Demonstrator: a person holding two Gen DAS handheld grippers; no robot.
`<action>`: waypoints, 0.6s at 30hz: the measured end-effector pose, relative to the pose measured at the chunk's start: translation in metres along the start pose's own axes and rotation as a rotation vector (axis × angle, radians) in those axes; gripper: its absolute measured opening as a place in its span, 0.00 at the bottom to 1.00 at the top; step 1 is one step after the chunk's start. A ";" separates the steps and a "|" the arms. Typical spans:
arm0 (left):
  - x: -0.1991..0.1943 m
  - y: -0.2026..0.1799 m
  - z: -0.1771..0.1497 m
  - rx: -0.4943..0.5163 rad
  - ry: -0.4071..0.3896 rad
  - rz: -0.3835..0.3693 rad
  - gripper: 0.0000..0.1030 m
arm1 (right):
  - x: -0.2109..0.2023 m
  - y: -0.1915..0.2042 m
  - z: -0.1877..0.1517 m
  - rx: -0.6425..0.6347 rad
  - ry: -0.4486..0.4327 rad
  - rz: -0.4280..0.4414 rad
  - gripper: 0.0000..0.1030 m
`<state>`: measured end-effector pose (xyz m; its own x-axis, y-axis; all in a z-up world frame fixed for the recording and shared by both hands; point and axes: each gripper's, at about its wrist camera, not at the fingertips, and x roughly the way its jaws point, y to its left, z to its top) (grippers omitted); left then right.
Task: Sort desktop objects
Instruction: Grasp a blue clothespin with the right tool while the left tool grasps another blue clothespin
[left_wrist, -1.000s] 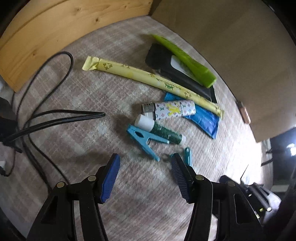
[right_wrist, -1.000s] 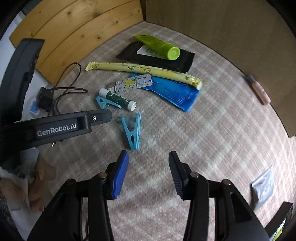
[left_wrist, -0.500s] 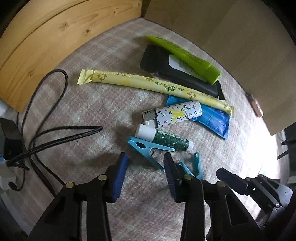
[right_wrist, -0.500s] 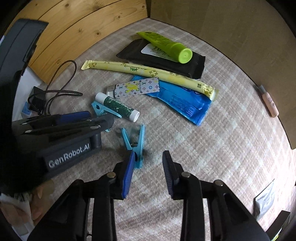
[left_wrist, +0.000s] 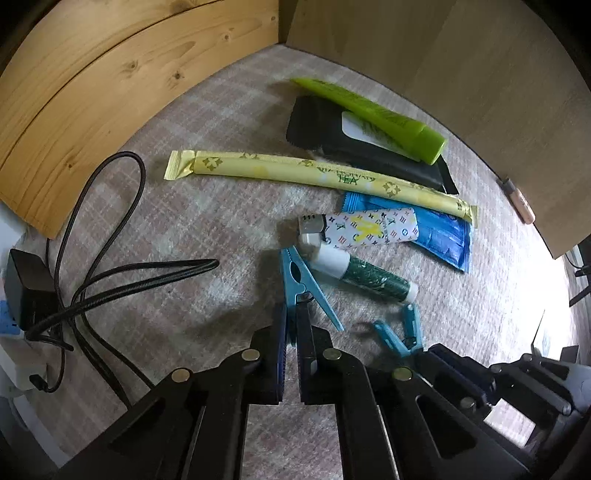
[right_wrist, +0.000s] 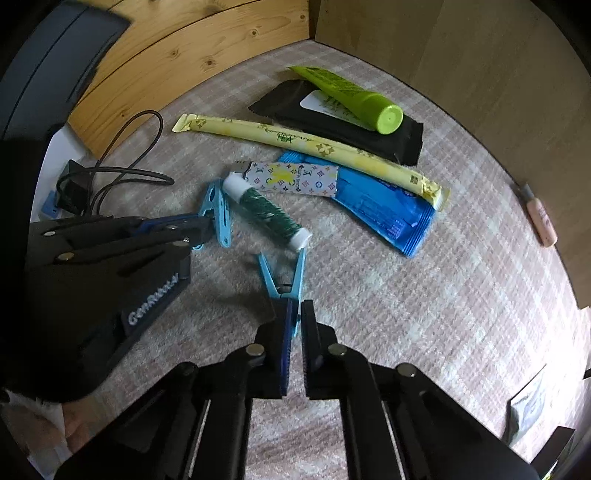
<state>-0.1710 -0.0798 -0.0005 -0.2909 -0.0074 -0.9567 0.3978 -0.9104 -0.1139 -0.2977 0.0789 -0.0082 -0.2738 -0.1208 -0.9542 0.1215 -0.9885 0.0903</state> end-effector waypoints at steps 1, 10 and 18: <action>-0.003 0.005 -0.004 -0.005 0.000 -0.007 0.04 | 0.000 -0.003 -0.001 0.006 0.004 0.010 0.04; -0.018 0.039 -0.027 -0.042 0.016 -0.066 0.04 | -0.001 -0.017 0.003 0.068 0.034 0.080 0.01; -0.024 0.048 -0.043 -0.036 0.013 -0.066 0.04 | 0.002 -0.022 0.005 0.083 0.043 0.112 0.01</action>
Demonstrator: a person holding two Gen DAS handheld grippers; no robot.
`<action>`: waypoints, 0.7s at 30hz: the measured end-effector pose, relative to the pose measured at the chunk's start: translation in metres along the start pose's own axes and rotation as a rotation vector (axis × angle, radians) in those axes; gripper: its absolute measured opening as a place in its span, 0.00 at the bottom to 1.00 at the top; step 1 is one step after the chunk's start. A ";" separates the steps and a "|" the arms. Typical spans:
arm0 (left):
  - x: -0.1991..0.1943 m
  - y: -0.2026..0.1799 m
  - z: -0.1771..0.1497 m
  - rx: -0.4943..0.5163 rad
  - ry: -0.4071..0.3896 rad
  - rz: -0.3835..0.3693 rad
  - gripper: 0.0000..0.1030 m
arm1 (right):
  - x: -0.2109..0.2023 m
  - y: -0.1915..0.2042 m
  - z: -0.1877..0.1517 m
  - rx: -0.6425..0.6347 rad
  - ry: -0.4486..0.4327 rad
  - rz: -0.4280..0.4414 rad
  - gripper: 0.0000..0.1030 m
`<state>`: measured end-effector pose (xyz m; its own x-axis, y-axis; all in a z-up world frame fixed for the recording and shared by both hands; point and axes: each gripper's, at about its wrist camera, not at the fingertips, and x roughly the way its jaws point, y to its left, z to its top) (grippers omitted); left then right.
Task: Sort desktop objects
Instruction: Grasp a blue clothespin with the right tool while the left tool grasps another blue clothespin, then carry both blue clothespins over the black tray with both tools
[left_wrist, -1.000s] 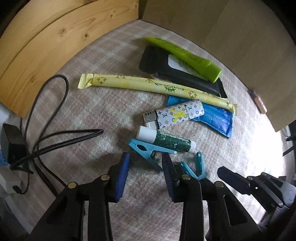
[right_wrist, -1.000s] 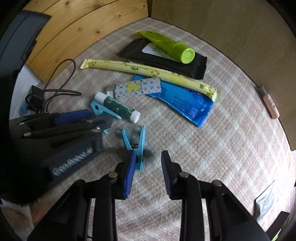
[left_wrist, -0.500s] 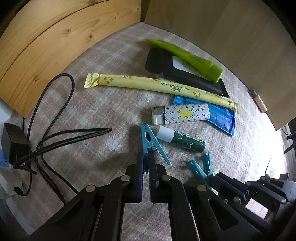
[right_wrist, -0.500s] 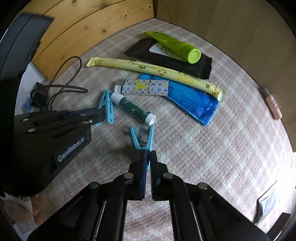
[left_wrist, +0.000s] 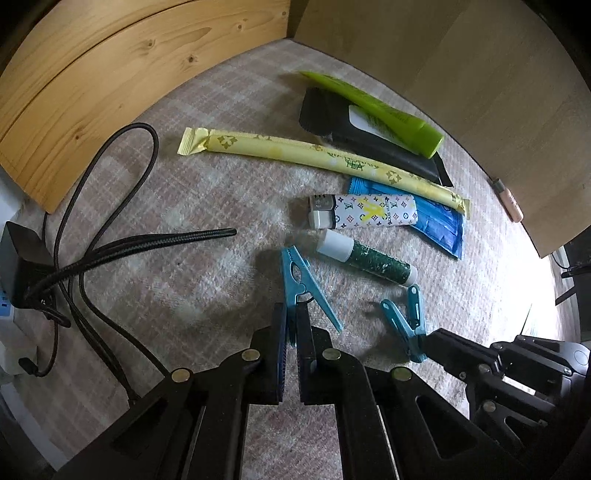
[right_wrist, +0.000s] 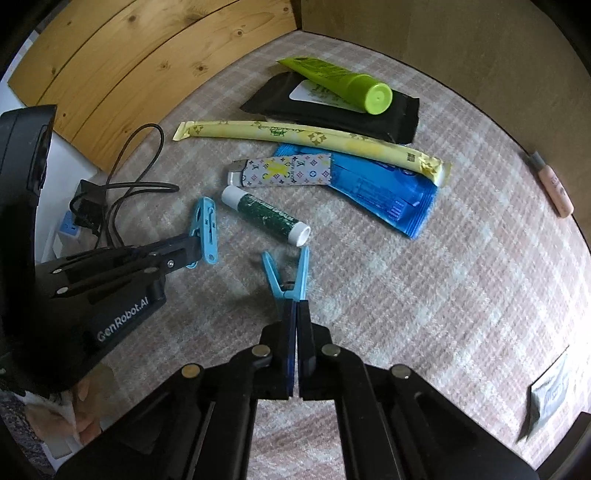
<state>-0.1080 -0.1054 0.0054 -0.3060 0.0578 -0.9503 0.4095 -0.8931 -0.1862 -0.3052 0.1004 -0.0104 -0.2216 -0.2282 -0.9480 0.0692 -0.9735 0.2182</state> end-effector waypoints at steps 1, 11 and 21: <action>0.001 0.000 0.001 -0.001 0.001 -0.002 0.04 | 0.000 0.000 0.001 0.001 0.008 0.017 0.02; 0.010 -0.008 0.019 0.003 0.001 0.001 0.04 | 0.012 0.007 0.013 -0.047 0.027 -0.025 0.15; 0.006 -0.020 0.018 0.000 0.003 -0.003 0.04 | 0.029 0.013 0.014 -0.088 0.045 -0.065 0.12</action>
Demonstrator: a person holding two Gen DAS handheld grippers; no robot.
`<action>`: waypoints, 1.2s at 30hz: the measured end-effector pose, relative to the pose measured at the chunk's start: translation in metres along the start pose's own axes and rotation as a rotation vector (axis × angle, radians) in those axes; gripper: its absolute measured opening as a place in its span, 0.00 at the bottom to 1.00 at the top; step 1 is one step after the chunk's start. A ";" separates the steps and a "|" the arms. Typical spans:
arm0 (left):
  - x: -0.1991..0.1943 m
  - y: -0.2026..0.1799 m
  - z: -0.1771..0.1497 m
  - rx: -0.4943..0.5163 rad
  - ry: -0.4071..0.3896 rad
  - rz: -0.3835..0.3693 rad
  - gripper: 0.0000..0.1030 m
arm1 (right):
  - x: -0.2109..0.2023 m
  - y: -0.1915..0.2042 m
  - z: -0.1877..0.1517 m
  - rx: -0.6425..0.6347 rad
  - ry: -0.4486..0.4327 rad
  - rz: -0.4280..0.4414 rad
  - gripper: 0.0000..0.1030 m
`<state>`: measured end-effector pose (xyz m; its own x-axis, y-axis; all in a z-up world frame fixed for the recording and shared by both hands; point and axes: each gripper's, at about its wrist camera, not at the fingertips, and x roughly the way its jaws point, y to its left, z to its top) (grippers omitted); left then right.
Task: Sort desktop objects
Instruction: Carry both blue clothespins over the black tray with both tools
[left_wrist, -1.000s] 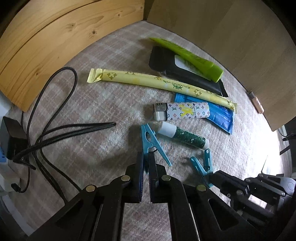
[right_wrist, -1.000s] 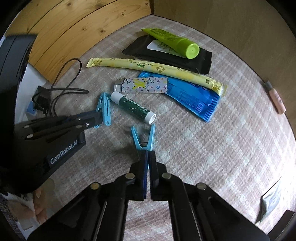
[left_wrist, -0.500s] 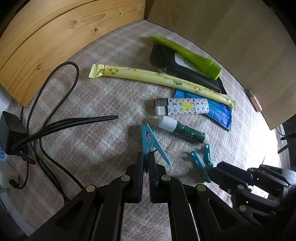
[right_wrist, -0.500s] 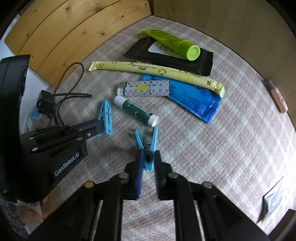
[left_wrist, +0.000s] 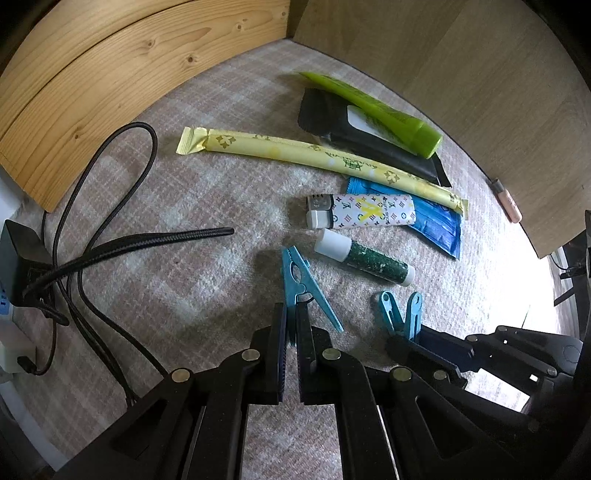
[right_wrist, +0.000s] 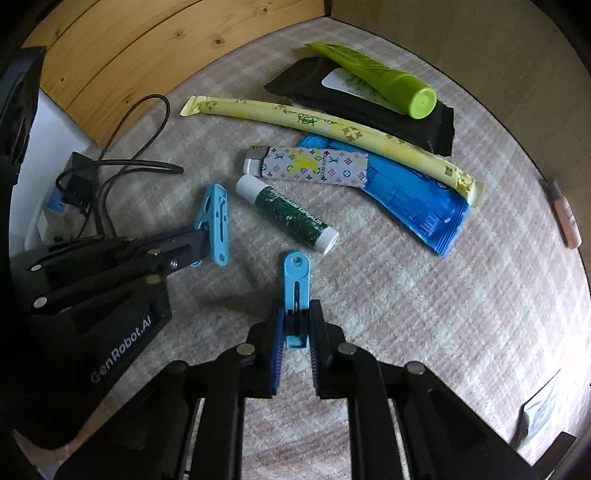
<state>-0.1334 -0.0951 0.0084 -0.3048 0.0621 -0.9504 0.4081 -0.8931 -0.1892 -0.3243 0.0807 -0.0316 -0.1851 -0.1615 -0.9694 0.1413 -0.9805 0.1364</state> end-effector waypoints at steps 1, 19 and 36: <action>0.000 -0.001 0.000 0.002 0.001 -0.001 0.04 | 0.000 -0.001 -0.001 0.001 -0.004 0.000 0.12; -0.040 -0.093 -0.027 0.195 -0.022 -0.079 0.04 | -0.067 -0.063 -0.080 0.219 -0.081 0.031 0.12; -0.079 -0.310 -0.140 0.636 0.040 -0.290 0.04 | -0.219 -0.225 -0.288 0.609 -0.226 -0.126 0.12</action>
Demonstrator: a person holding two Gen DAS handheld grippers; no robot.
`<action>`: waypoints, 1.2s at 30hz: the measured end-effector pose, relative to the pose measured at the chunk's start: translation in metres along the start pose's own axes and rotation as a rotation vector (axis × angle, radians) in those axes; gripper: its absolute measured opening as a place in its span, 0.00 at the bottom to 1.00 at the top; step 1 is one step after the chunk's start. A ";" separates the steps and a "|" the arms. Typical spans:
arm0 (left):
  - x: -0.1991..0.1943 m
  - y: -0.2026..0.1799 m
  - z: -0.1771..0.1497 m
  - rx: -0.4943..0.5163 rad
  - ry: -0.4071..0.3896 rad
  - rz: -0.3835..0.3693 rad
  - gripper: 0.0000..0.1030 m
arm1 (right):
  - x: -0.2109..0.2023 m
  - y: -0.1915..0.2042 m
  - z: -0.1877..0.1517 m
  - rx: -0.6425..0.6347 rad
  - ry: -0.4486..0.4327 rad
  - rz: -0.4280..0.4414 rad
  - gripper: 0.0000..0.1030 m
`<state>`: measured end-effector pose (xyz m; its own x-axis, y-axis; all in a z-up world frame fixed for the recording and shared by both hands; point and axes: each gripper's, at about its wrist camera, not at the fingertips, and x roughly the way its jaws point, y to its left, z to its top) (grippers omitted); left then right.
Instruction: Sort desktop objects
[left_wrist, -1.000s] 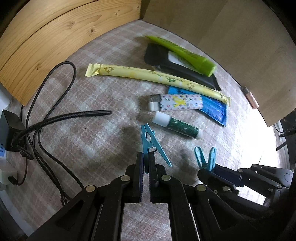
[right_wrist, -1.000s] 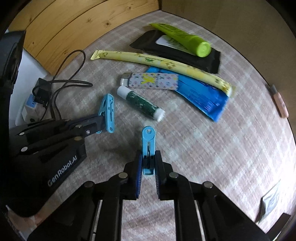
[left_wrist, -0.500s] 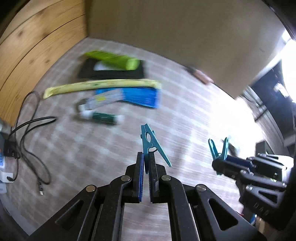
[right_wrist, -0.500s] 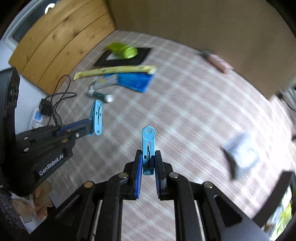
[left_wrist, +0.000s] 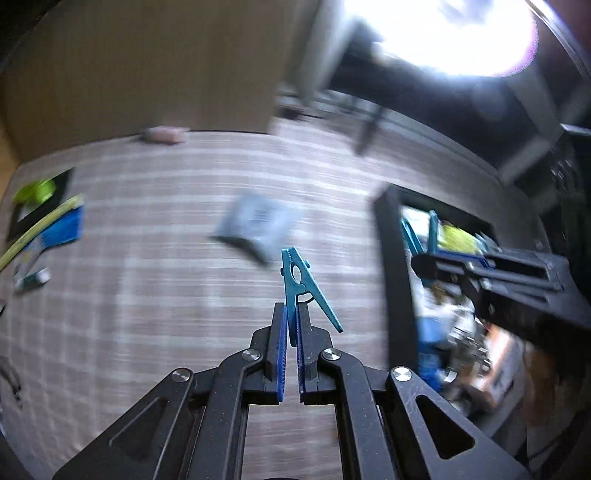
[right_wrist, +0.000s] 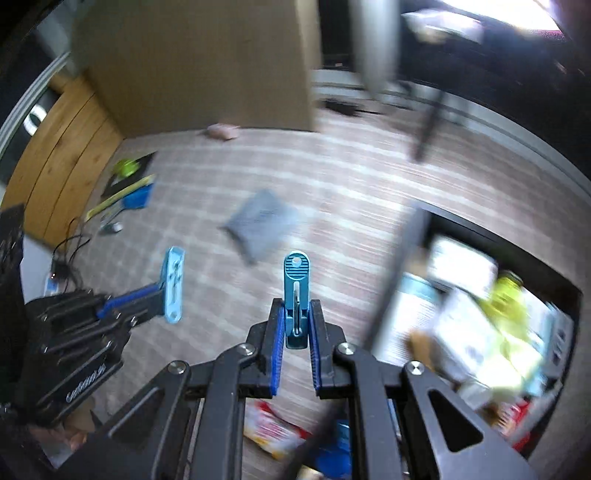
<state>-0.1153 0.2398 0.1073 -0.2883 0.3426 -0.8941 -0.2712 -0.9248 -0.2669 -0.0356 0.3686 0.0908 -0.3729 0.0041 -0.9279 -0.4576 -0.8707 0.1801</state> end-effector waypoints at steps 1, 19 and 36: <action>0.002 -0.017 -0.001 0.032 0.008 -0.016 0.04 | -0.005 -0.013 -0.004 0.022 -0.007 -0.008 0.12; 0.021 -0.181 -0.052 0.378 0.134 -0.161 0.04 | -0.067 -0.165 -0.079 0.303 -0.060 -0.131 0.12; 0.012 -0.172 -0.052 0.344 0.116 -0.113 0.49 | -0.076 -0.161 -0.078 0.285 -0.078 -0.150 0.51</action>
<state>-0.0244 0.3938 0.1240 -0.1387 0.4001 -0.9059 -0.5933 -0.7660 -0.2475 0.1292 0.4697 0.1068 -0.3399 0.1688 -0.9252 -0.7152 -0.6852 0.1377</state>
